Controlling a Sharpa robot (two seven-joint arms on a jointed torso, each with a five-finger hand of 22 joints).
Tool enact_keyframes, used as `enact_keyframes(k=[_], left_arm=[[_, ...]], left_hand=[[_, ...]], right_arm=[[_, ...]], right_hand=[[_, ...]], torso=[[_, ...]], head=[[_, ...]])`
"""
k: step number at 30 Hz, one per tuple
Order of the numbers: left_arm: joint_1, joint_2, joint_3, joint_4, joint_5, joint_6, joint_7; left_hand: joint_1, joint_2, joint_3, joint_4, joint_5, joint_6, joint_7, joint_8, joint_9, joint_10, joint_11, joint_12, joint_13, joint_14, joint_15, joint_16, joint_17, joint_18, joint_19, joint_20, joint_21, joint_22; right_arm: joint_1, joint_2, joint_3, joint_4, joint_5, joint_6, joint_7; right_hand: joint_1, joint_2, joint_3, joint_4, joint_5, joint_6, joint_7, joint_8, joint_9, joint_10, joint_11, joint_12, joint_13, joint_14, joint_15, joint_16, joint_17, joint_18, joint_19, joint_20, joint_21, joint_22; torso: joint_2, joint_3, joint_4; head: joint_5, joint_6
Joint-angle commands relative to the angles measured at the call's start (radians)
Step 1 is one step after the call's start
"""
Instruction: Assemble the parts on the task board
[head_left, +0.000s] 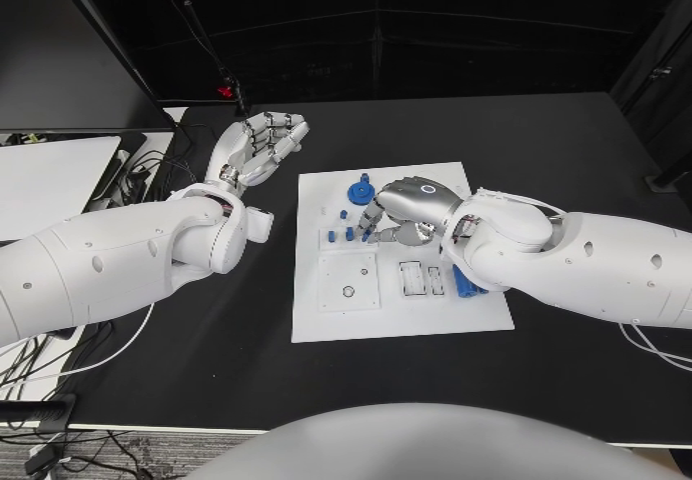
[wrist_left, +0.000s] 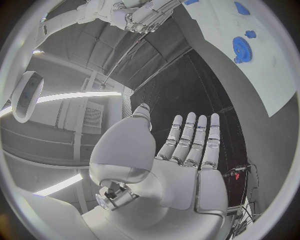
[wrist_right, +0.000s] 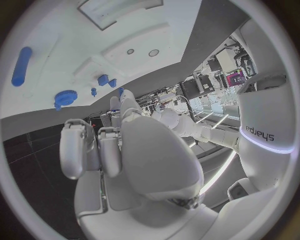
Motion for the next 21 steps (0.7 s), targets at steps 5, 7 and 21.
enact_keyframes(k=[5,7,21], left_arm=[[0.001,0.0,0.001,0.0,0.002,0.009,0.144],[0.001,0.0,0.001,0.001,0.002,0.009,0.144],[0.001,0.0,0.001,-0.001,0.002,0.01,0.143]], left_hand=[[0.0,0.009,-0.007,-0.001,0.006,-0.004,0.117,0.005,-0.001,-0.006,0.0,0.005,-0.002,-0.005,-0.001,0.006,-0.001,-0.011,0.006,0.0,0.003,-0.001],[0.0,0.009,-0.007,-0.001,0.006,-0.004,0.117,0.005,-0.001,-0.006,0.0,0.005,-0.002,-0.005,-0.001,0.006,-0.001,-0.011,0.006,0.0,0.003,-0.001],[0.001,0.011,-0.009,-0.001,0.007,-0.006,0.117,0.006,-0.002,-0.008,0.0,0.007,-0.002,-0.006,-0.001,0.008,-0.003,-0.011,0.006,0.0,0.003,-0.002]], right_arm=[[-0.015,0.02,0.001,-0.012,-0.004,0.04,0.001],[-0.017,0.023,0.001,-0.013,-0.006,0.044,0.0],[-0.029,0.046,0.001,-0.025,-0.087,0.113,-0.008]], right_hand=[[0.006,-0.002,0.009,0.0,0.006,0.004,0.006,-0.007,-0.001,0.004,0.001,-0.009,0.001,0.082,-0.001,-0.003,0.154,-0.014,0.023,-0.003,-0.005,0.19],[0.006,-0.002,0.011,-0.001,0.006,0.004,0.006,-0.008,-0.002,0.004,0.001,-0.01,0.001,0.082,-0.001,-0.003,0.155,-0.014,0.023,-0.003,-0.005,0.19],[0.006,-0.005,0.016,-0.002,0.007,0.001,0.009,-0.012,-0.003,0.004,0.003,-0.017,0.001,0.082,0.001,-0.003,0.155,-0.012,0.02,-0.002,-0.011,0.187]], torso=[[0.0,0.0005,0.0004],[0.0,0.0004,0.0009],[-0.001,0.0008,0.001]], head=[[0.004,-0.001],[0.003,-0.001],[0.0,-0.001]])
